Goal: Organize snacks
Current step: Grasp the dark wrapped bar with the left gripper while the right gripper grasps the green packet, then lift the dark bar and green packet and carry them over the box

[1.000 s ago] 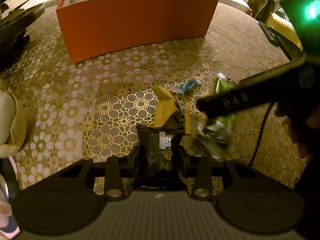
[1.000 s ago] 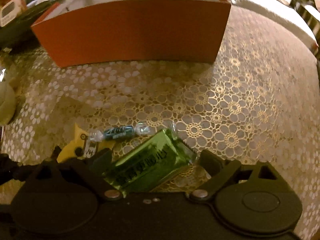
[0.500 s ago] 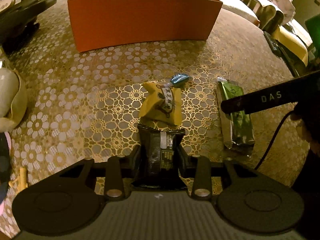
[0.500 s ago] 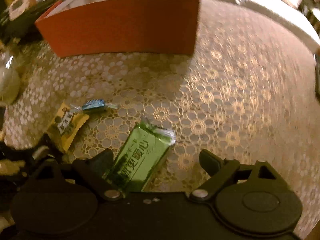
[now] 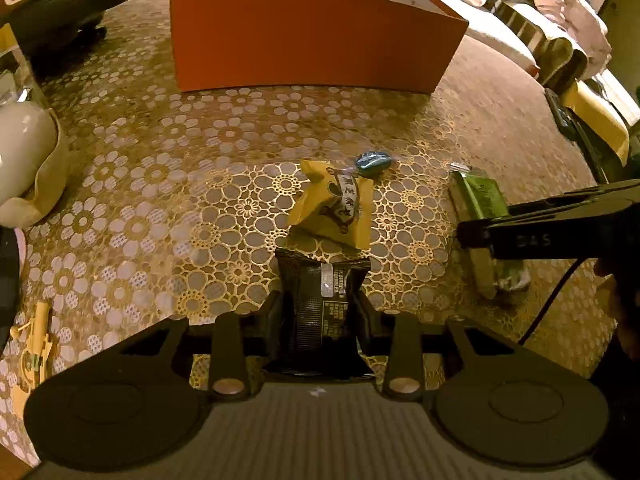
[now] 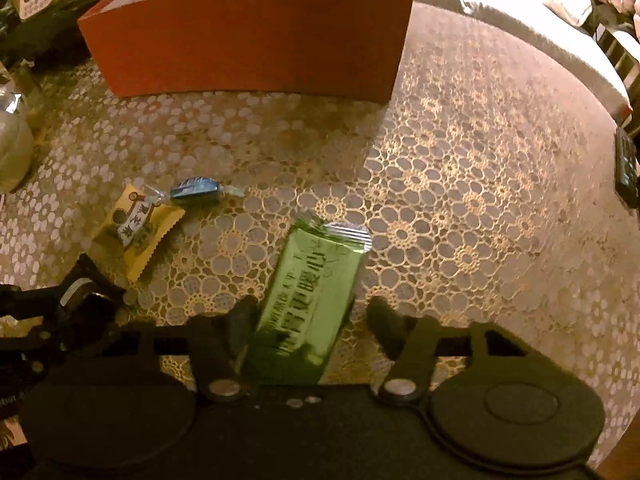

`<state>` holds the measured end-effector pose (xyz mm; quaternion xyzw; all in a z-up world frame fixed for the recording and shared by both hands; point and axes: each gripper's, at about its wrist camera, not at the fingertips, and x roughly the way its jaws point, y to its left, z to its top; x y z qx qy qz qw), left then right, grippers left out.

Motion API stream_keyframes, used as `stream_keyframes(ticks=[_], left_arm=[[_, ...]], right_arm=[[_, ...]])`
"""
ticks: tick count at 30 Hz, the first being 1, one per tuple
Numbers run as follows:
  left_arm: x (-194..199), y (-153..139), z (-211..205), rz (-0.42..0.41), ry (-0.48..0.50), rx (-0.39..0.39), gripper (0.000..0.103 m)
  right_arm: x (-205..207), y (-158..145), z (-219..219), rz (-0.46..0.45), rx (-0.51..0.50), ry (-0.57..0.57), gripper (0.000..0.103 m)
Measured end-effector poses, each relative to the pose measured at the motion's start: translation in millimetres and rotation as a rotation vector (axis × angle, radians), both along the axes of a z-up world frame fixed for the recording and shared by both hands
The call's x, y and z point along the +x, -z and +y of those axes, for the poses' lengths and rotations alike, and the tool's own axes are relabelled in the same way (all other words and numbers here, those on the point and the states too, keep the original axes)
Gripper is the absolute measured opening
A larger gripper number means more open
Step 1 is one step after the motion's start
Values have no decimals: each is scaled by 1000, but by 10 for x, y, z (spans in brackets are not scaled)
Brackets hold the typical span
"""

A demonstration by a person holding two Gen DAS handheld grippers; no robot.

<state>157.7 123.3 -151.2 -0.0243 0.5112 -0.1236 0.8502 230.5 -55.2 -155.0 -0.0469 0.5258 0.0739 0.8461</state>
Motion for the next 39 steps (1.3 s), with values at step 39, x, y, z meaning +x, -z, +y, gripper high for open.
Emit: stream_keyframes(ticks=[39], left_arm=[[433,-1453,-494,-272,-136,108,36]], right_arm=[[252,-1409,-458,-339,134,-171,41]])
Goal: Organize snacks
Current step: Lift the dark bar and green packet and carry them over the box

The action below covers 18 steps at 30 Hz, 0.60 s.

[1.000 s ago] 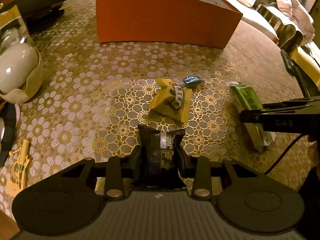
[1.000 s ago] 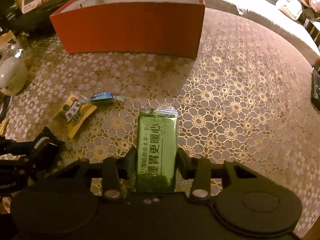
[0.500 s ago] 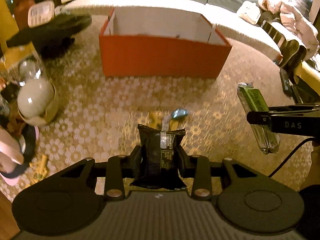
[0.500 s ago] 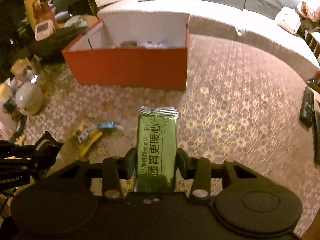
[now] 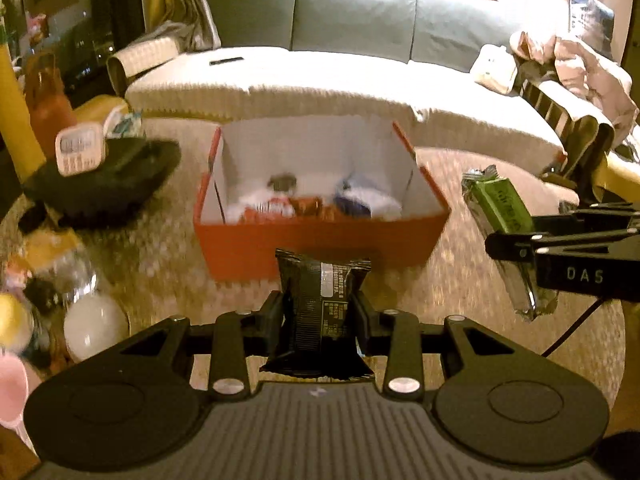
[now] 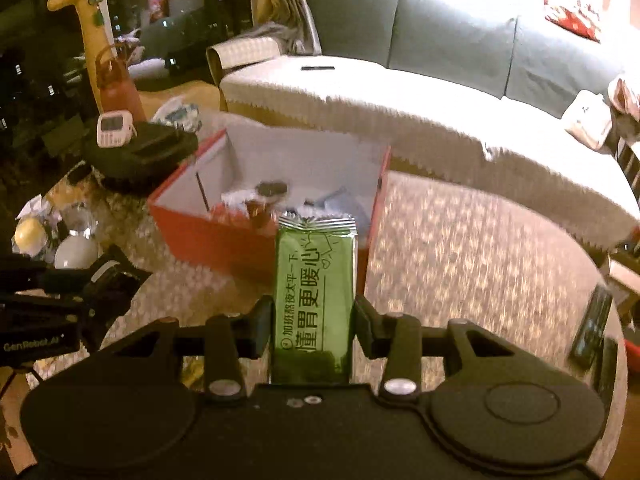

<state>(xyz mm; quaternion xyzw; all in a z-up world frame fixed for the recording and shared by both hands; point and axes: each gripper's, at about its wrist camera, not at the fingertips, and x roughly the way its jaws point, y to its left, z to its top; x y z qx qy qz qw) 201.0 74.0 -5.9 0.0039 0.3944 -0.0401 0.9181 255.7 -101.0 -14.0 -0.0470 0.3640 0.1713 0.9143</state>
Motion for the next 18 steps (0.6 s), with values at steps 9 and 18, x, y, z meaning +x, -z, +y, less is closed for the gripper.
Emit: stream_keyframes(ticks=[9,18], left_arm=[[561,-218,29,-61,-9,53,36],[1176,-91,66,-42,-20,88,36]], right_arm=[[472,-249,117,-68,13,-7,41],[1035,-177,212,-79,2,6,41]])
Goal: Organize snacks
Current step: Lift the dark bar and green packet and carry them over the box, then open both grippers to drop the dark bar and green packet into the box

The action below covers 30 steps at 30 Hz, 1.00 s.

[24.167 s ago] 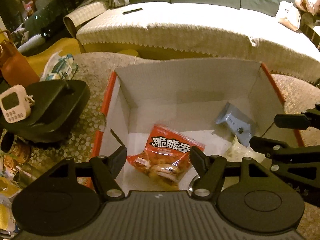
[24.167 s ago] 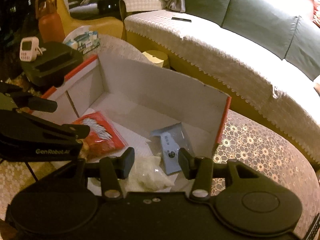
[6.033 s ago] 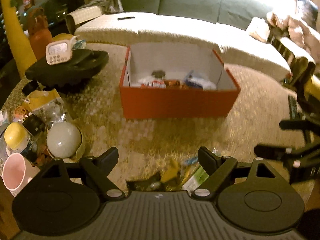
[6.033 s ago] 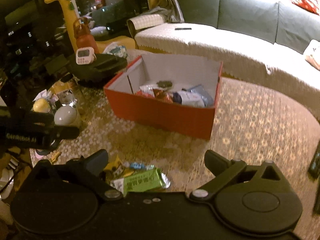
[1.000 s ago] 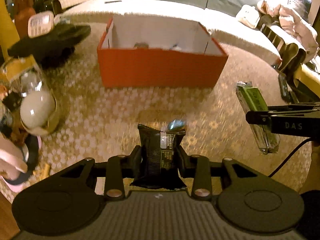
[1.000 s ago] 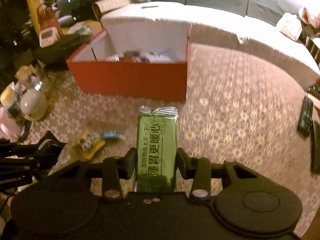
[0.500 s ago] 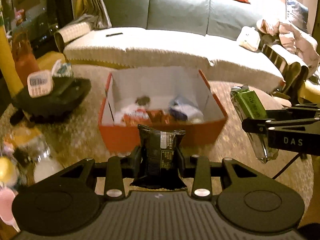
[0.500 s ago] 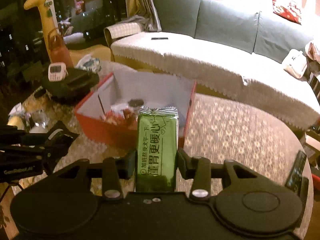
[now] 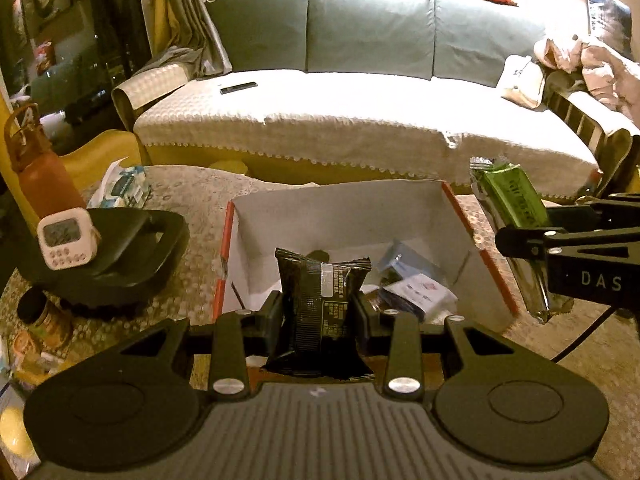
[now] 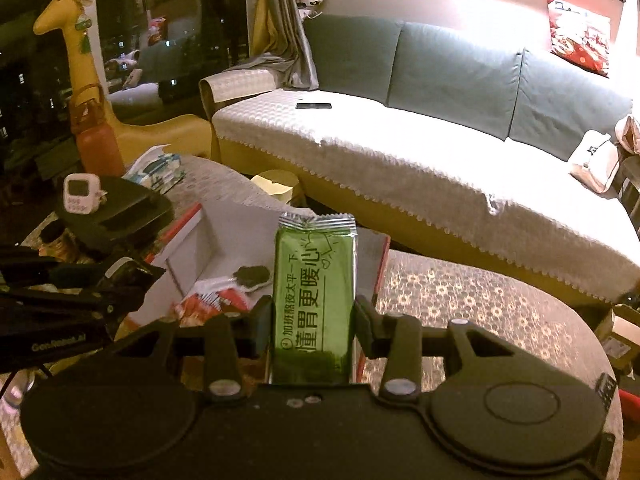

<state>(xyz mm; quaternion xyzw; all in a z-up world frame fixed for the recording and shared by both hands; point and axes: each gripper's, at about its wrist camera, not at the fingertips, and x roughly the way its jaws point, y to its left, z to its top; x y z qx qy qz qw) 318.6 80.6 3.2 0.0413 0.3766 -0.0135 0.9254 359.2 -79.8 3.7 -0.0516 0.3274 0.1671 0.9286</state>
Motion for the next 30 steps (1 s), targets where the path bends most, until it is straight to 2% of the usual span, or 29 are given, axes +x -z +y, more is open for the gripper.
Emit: stream_keyframes(ticks=[6,12,20,30], left_arm=[[364,222,24,48,0,20,36],[614,466,18,110,8,17,36],[792,813,-73,201,16,52,36],[773,935,-67,237,21,38,38]], right_arm=[[392,205,132,34,-19,-11,41],[701,486,259,117,-24,-34,41],[842,768,388,189,-48,-65,41],[846,808,383,230,-44,-58,42]])
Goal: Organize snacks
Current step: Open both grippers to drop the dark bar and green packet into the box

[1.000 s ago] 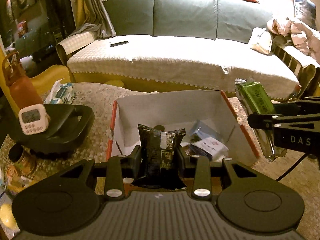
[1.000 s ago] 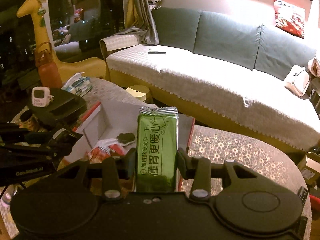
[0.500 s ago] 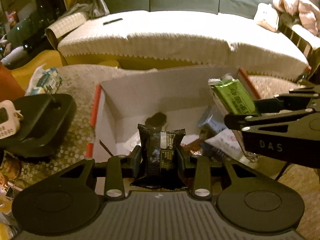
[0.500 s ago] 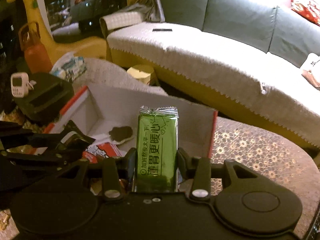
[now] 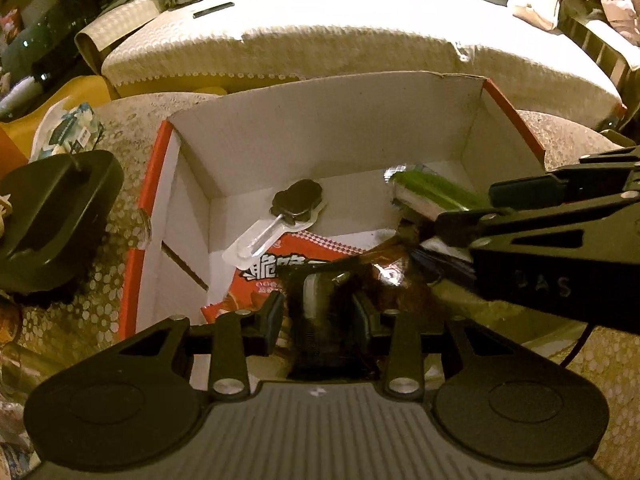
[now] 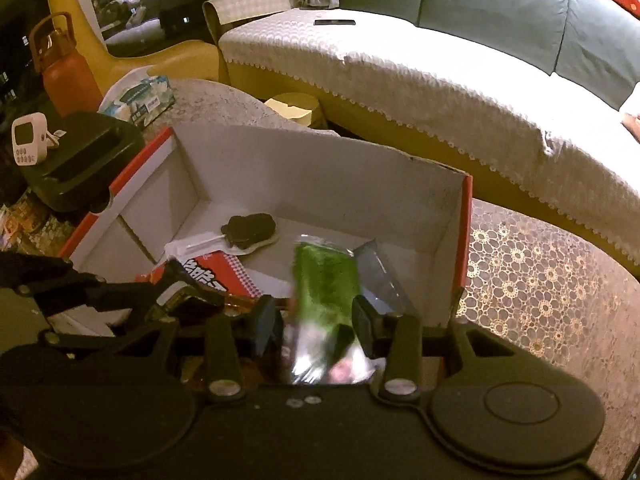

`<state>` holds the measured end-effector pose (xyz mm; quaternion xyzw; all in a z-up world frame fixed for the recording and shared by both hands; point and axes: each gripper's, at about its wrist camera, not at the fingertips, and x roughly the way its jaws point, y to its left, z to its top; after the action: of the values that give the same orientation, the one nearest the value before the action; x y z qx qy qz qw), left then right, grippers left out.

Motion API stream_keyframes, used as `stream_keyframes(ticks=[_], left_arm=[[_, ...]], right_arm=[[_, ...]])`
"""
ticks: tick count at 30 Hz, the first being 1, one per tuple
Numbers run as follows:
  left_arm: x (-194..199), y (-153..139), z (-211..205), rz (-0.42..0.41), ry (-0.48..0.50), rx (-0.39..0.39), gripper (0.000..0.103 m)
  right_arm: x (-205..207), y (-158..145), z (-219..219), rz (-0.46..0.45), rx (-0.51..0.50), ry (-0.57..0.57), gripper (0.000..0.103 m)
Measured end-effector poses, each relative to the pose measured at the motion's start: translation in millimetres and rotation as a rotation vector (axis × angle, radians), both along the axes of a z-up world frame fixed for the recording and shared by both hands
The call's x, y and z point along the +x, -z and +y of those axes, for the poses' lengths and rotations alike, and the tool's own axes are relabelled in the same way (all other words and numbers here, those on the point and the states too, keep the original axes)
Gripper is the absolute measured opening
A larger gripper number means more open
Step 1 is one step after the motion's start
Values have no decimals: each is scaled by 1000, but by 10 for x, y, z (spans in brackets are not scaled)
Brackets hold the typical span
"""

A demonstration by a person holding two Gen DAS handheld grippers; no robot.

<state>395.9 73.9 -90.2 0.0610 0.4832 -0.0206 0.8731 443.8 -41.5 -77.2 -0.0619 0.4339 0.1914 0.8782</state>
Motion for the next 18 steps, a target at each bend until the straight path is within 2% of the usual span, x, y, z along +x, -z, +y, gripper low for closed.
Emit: stream_keyframes(ticks=[5,18], left_arm=[[-57,-86,35,-23,-21,-23,51],[-471,-521,44,-112,-30,-47,60]], right_arm=[[-47,-67,-99,13,37,26,42],[-510,-426,-243,-24,75,11,43]])
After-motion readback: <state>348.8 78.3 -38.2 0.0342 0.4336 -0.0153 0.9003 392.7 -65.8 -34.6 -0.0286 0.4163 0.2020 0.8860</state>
